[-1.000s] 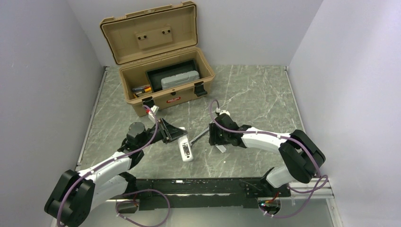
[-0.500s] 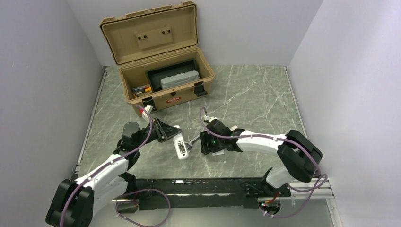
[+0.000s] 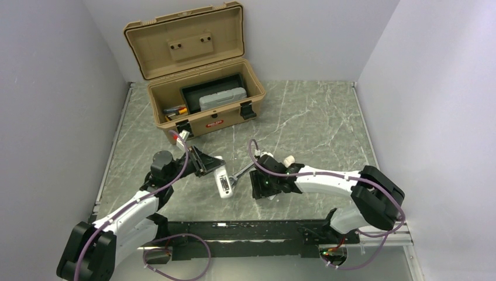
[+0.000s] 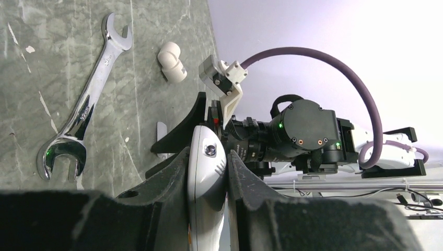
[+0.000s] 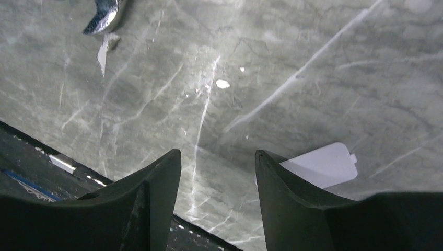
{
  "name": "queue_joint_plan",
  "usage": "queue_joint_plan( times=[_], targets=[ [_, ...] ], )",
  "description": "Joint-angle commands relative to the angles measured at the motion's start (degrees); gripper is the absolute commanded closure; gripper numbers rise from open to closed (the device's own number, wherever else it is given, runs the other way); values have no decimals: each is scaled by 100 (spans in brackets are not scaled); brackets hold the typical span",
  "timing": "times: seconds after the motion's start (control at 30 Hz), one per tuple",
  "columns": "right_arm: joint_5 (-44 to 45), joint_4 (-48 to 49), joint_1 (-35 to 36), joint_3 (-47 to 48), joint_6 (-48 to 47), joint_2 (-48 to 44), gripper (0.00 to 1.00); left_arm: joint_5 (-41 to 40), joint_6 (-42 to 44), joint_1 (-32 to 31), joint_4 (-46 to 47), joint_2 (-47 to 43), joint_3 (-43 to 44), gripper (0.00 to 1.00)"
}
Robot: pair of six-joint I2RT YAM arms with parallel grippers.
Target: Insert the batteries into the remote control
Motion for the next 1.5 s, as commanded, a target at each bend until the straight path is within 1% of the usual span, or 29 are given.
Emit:
queue_joint_plan(
  times=[0.0,0.17,0.47,0.8,1.0,1.13,1.23,1.37,1.47],
  targets=[
    [106,-405,140,-137,339,-273,43,136,42,32,280,35,76,100],
    [58,-505,282,-224,549,-508,43,127,85,32,230,49,93,100],
    [630,-1158,326,-412,783,-937,41,174,60,32,365,143,62,100],
    [840,-1462,311,-412,899,-1223,40,144,91,32,236,48,67,100],
    [930,-1662,308,-372,946,-1483,40,168,50,32,348,106,32,100],
    [905,-1300,322,-388,687,-2077,41,187,40,32,397,147,40,100],
    [1298,-1419,231,-434,778,-2390,42,180,47,32,371,128,48,100],
    [1609,-2078,77,-299,898,-2113,42,161,86,32,292,99,53,100],
    [1661,-2231,75,-247,1002,-1765,41,178,68,32,327,139,46,100]
  ],
)
